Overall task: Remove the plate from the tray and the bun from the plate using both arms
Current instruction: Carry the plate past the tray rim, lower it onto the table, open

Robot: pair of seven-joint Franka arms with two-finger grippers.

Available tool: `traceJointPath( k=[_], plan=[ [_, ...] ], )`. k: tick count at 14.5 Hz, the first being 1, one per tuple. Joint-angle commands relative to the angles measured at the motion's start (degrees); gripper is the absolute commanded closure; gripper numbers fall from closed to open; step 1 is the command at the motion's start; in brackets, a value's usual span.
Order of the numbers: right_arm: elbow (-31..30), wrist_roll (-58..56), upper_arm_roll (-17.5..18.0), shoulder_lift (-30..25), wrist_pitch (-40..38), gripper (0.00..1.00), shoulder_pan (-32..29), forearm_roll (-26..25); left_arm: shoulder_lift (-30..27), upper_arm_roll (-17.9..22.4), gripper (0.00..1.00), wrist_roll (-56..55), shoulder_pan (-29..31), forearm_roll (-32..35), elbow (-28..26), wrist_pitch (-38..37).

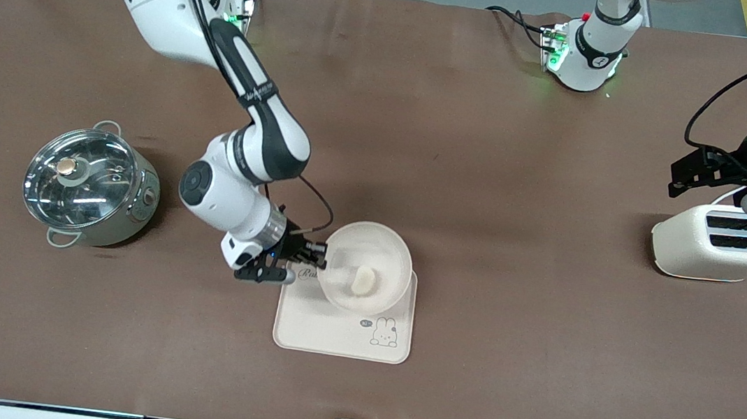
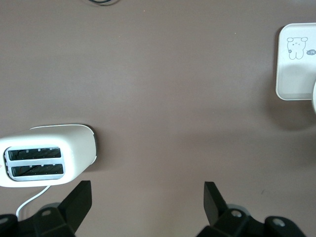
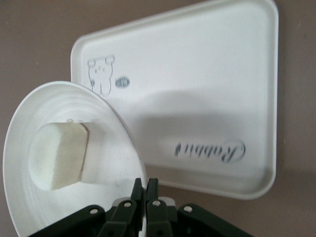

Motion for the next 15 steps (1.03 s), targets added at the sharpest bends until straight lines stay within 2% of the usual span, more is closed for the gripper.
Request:
traceJointPath(
  k=[1, 5, 9, 15],
  plan=[
    [-12.5, -1.1, 0.1, -8.3, 0.7, 0.99, 1.0, 1.0, -0.1, -0.1, 0.00, 0.5, 0.2, -0.6, 0.4, -0.9],
    [-20.2, -6.6, 0.6, -10.1, 1.0, 0.99, 1.5, 1.0, 0.0, 0.0, 0.00, 0.4, 0.3, -0.4, 0.4, -0.9],
    [-20.8, -6.6, 1.5, -9.8, 2.0, 0.99, 3.1, 1.8, -0.1, 0.0, 0.00, 0.5, 0.2, -0.4, -0.5, -1.0],
    [-20.4, -6.6, 1.5, -7.3, 7.8, 0.99, 6.1, 5.1, -0.1, 0.0, 0.00, 0.5, 0.3, -0.4, -0.4, -2.3]
  ],
)
